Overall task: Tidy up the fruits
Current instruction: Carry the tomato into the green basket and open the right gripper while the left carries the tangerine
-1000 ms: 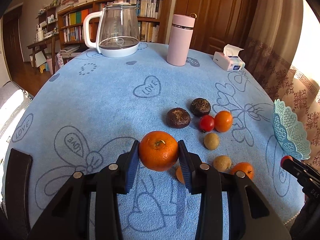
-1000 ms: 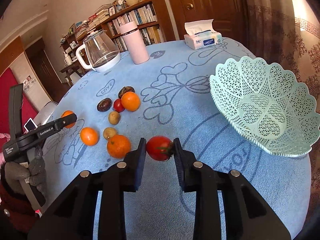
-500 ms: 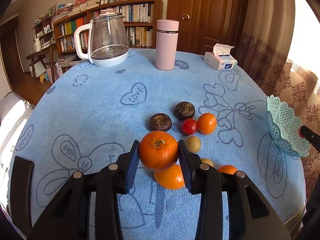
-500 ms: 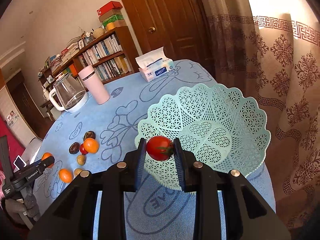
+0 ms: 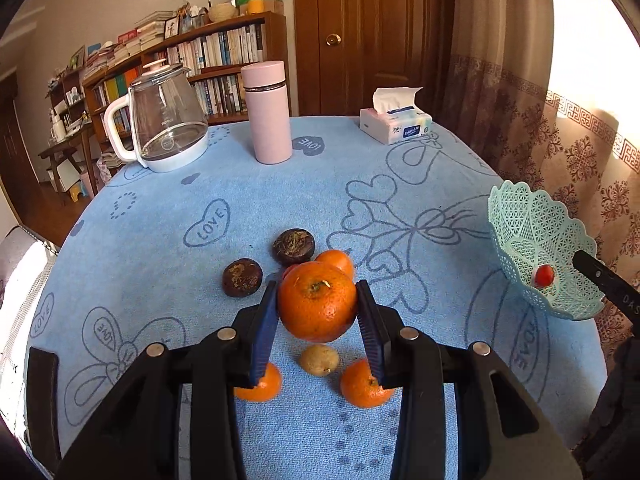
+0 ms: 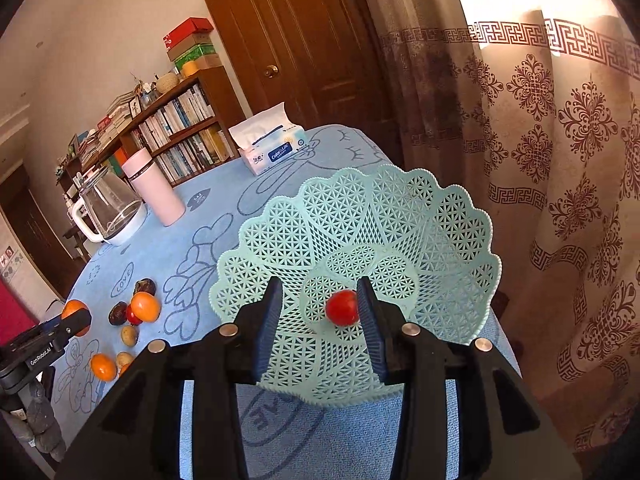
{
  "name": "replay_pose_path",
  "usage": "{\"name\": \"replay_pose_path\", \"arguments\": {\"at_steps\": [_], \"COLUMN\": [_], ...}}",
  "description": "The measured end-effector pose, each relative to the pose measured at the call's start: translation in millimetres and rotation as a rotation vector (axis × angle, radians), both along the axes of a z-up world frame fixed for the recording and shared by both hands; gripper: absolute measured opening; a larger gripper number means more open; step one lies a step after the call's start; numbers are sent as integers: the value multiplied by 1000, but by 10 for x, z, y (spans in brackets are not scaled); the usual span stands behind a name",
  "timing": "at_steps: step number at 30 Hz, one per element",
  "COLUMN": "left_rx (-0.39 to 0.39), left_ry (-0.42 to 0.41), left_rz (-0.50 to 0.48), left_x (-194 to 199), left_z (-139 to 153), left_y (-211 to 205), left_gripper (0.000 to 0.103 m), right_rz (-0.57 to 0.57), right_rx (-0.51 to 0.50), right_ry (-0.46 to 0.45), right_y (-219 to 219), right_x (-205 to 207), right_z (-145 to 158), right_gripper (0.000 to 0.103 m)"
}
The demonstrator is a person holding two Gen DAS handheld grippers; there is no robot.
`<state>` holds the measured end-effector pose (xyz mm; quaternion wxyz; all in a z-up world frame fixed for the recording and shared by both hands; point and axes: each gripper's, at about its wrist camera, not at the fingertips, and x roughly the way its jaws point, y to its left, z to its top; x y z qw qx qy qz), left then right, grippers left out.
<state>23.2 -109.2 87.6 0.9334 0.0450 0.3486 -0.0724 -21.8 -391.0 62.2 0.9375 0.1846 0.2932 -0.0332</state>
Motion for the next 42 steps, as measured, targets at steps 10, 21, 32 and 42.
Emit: {"name": "replay_pose_path", "arguments": {"at_steps": [10, 21, 32, 42], "left_rx": [47, 71, 95, 111], "left_ry": [-36, -53, -74, -58], "left_rz": [-76, -167, -270, -341], "left_x": [12, 46, 97, 103], "left_z": [75, 104, 96, 5], "left_y": [-501, -951, -1434, -1715], "left_gripper": [39, 39, 39, 39], "right_rz": [-122, -213, -257, -281], "right_rx": [-31, -115, -96, -69], "right_ry": [-79, -146, -131, -119], "right_y": [-135, -76, -146, -202], "right_x": [-177, -326, -335, -347], "right_z": [-4, 28, -13, -39], "right_gripper": [55, 57, 57, 57]}}
